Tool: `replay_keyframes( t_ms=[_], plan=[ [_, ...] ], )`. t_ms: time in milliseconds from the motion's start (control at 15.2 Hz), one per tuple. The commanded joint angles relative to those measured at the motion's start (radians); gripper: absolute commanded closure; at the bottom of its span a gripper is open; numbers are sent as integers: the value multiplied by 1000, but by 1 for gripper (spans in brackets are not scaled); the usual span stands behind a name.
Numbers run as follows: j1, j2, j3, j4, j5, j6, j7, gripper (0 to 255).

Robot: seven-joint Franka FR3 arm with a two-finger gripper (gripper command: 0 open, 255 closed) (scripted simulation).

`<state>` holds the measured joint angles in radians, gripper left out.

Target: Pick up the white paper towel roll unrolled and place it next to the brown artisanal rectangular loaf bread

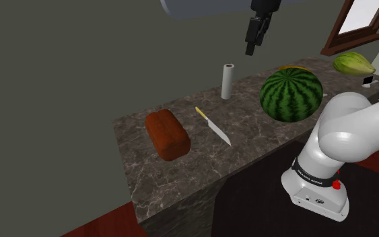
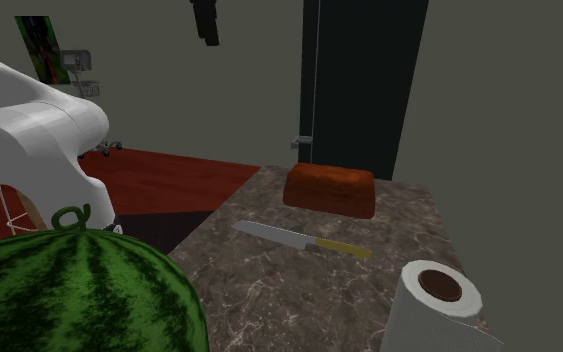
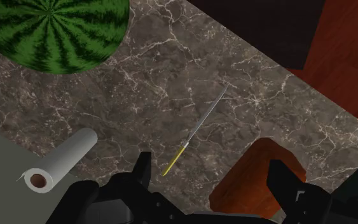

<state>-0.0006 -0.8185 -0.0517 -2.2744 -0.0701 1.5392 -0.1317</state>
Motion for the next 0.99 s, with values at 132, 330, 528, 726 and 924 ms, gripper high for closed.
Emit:
replay_keyframes(
  t_ms=[132, 330, 528, 726, 924],
  plan=[
    [3, 18, -48, -20, -29, 42, -73, 0],
    [8, 59, -121, -39, -69, 107, -182, 0],
    [16, 115, -194, -42, -101, 174, -290, 0],
    [27, 186, -266, -30, -123, 242, -398, 0],
    [44, 272, -339, -4, -132, 308, -509, 0]
  ],
)
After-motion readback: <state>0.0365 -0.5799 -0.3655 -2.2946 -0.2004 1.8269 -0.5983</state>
